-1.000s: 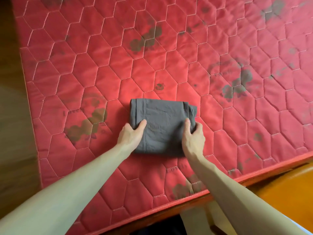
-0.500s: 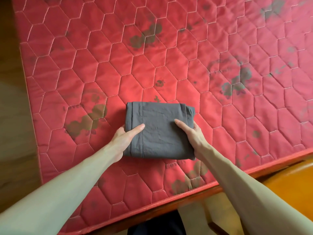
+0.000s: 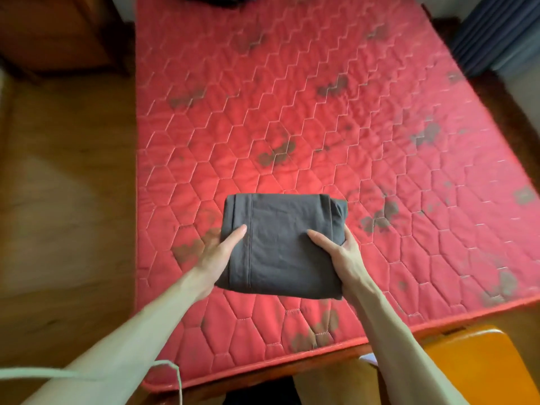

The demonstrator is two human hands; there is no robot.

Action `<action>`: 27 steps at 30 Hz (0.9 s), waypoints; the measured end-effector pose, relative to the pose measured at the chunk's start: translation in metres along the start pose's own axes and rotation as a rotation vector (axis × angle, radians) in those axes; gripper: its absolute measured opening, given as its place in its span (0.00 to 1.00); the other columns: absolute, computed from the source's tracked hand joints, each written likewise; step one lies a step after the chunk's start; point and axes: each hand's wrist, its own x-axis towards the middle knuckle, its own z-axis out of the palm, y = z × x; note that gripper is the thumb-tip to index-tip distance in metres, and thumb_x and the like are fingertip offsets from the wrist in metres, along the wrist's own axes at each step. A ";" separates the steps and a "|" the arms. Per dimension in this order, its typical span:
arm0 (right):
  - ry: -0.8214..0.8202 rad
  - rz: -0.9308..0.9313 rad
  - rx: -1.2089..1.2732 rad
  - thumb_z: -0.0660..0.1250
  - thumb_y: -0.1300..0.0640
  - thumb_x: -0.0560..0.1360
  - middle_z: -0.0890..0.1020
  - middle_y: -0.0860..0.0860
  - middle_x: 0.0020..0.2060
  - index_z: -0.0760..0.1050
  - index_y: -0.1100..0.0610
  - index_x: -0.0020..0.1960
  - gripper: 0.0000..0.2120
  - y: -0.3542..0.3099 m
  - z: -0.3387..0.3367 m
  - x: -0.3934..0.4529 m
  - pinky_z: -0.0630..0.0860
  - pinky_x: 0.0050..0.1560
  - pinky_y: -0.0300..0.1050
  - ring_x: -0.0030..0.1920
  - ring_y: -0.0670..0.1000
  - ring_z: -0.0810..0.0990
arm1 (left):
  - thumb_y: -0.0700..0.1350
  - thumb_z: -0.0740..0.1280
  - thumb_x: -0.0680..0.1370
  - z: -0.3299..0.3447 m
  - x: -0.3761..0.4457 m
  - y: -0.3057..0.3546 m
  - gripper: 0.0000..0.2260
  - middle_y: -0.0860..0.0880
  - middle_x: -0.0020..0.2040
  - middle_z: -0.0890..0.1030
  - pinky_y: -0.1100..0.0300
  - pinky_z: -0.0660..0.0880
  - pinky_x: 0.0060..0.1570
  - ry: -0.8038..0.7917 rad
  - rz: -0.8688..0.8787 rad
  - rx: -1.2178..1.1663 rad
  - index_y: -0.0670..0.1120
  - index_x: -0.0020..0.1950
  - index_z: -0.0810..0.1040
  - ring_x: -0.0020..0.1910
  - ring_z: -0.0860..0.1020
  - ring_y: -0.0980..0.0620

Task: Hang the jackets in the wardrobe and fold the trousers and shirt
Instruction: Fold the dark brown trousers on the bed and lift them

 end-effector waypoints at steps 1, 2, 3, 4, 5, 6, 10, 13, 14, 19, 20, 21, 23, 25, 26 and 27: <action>-0.015 -0.019 0.002 0.83 0.52 0.68 0.89 0.50 0.50 0.81 0.52 0.59 0.22 -0.019 0.006 -0.014 0.83 0.43 0.41 0.50 0.52 0.89 | 0.72 0.70 0.67 -0.008 -0.017 0.016 0.35 0.55 0.63 0.84 0.48 0.70 0.74 0.013 -0.021 -0.029 0.54 0.68 0.82 0.66 0.80 0.51; -0.030 -0.041 0.001 0.82 0.52 0.68 0.89 0.50 0.51 0.81 0.52 0.59 0.22 -0.038 0.013 -0.028 0.84 0.44 0.42 0.51 0.52 0.89 | 0.72 0.70 0.68 -0.016 -0.034 0.033 0.33 0.54 0.63 0.85 0.47 0.71 0.73 0.005 -0.062 -0.062 0.55 0.67 0.82 0.65 0.81 0.50; -0.046 -0.060 -0.006 0.82 0.52 0.68 0.89 0.50 0.52 0.80 0.52 0.60 0.22 -0.057 0.020 -0.044 0.84 0.46 0.44 0.52 0.52 0.88 | 0.72 0.70 0.69 -0.025 -0.053 0.048 0.31 0.53 0.62 0.85 0.46 0.73 0.71 -0.019 -0.107 -0.095 0.56 0.65 0.83 0.64 0.82 0.49; -0.064 -0.080 -0.017 0.82 0.52 0.69 0.89 0.50 0.52 0.80 0.52 0.60 0.22 -0.076 0.026 -0.060 0.84 0.47 0.44 0.52 0.52 0.88 | 0.71 0.70 0.72 -0.034 -0.073 0.062 0.27 0.52 0.61 0.86 0.46 0.76 0.67 -0.051 -0.138 -0.135 0.56 0.63 0.84 0.61 0.84 0.49; -0.086 -0.103 -0.025 0.81 0.53 0.70 0.89 0.50 0.52 0.80 0.51 0.60 0.21 -0.094 0.032 -0.075 0.84 0.47 0.43 0.53 0.52 0.88 | 0.70 0.70 0.73 -0.042 -0.092 0.075 0.24 0.52 0.59 0.87 0.47 0.78 0.62 -0.082 -0.143 -0.173 0.56 0.61 0.86 0.58 0.86 0.50; -0.115 -0.121 -0.034 0.81 0.53 0.71 0.89 0.50 0.53 0.80 0.51 0.60 0.20 -0.111 0.037 -0.091 0.83 0.46 0.41 0.53 0.51 0.88 | 0.70 0.70 0.74 -0.051 -0.111 0.085 0.23 0.51 0.58 0.87 0.48 0.79 0.60 -0.100 -0.136 -0.201 0.56 0.60 0.86 0.56 0.86 0.50; -0.219 -0.170 -0.048 0.79 0.50 0.74 0.88 0.49 0.54 0.81 0.48 0.60 0.17 -0.170 0.053 -0.146 0.83 0.47 0.40 0.54 0.51 0.88 | 0.69 0.71 0.72 -0.074 -0.182 0.119 0.24 0.49 0.61 0.86 0.46 0.77 0.65 -0.056 -0.023 -0.293 0.57 0.61 0.86 0.59 0.85 0.48; -0.294 -0.181 -0.025 0.78 0.49 0.75 0.88 0.51 0.56 0.81 0.48 0.62 0.17 -0.201 0.062 -0.175 0.85 0.53 0.48 0.57 0.53 0.87 | 0.67 0.72 0.74 -0.081 -0.233 0.135 0.25 0.50 0.63 0.85 0.45 0.74 0.70 0.039 0.090 -0.363 0.55 0.65 0.85 0.62 0.84 0.49; -0.328 -0.175 -0.020 0.77 0.49 0.75 0.87 0.52 0.57 0.81 0.48 0.63 0.17 -0.209 0.066 -0.183 0.85 0.55 0.52 0.58 0.54 0.87 | 0.65 0.71 0.75 -0.083 -0.249 0.138 0.25 0.51 0.63 0.85 0.45 0.73 0.71 0.079 0.126 -0.380 0.53 0.67 0.84 0.63 0.84 0.50; -0.514 -0.178 -0.024 0.76 0.47 0.75 0.87 0.53 0.59 0.82 0.47 0.64 0.18 -0.245 0.101 -0.218 0.83 0.59 0.55 0.60 0.55 0.86 | 0.63 0.71 0.77 -0.101 -0.325 0.143 0.23 0.51 0.58 0.87 0.52 0.83 0.54 0.277 0.224 -0.520 0.50 0.65 0.83 0.57 0.86 0.50; -0.560 -0.167 -0.025 0.76 0.47 0.76 0.86 0.53 0.60 0.82 0.47 0.64 0.17 -0.250 0.111 -0.224 0.83 0.59 0.55 0.60 0.56 0.86 | 0.64 0.72 0.74 -0.107 -0.340 0.144 0.24 0.52 0.57 0.88 0.56 0.84 0.47 0.320 0.245 -0.546 0.51 0.64 0.83 0.55 0.87 0.51; -0.603 -0.149 -0.028 0.76 0.47 0.76 0.86 0.54 0.60 0.82 0.48 0.64 0.17 -0.255 0.121 -0.231 0.83 0.60 0.55 0.61 0.56 0.85 | 0.65 0.72 0.72 -0.113 -0.354 0.143 0.25 0.53 0.56 0.88 0.58 0.84 0.43 0.360 0.260 -0.572 0.52 0.62 0.83 0.53 0.87 0.52; -0.690 -0.092 -0.021 0.76 0.46 0.76 0.86 0.54 0.61 0.81 0.48 0.65 0.19 -0.262 0.143 -0.246 0.84 0.59 0.54 0.61 0.56 0.85 | 0.67 0.72 0.70 -0.127 -0.381 0.138 0.26 0.54 0.56 0.88 0.52 0.85 0.47 0.413 0.277 -0.612 0.56 0.64 0.82 0.54 0.87 0.51; -0.774 -0.023 -0.002 0.76 0.45 0.76 0.86 0.53 0.62 0.80 0.48 0.67 0.21 -0.266 0.166 -0.261 0.84 0.56 0.50 0.62 0.55 0.85 | 0.69 0.72 0.72 -0.144 -0.403 0.131 0.27 0.54 0.61 0.86 0.42 0.82 0.59 0.455 0.288 -0.630 0.59 0.67 0.80 0.59 0.85 0.48; -0.812 -0.002 -0.003 0.75 0.45 0.77 0.86 0.53 0.62 0.80 0.49 0.67 0.21 -0.268 0.178 -0.269 0.84 0.55 0.50 0.62 0.55 0.85 | 0.70 0.72 0.73 -0.153 -0.414 0.127 0.27 0.53 0.62 0.85 0.40 0.80 0.63 0.475 0.299 -0.643 0.60 0.69 0.80 0.61 0.84 0.47; -0.844 0.012 -0.010 0.75 0.45 0.77 0.86 0.53 0.62 0.80 0.49 0.67 0.21 -0.268 0.191 -0.277 0.84 0.56 0.50 0.62 0.55 0.85 | 0.70 0.73 0.72 -0.163 -0.424 0.122 0.28 0.53 0.63 0.85 0.39 0.79 0.64 0.496 0.315 -0.661 0.60 0.69 0.80 0.62 0.84 0.46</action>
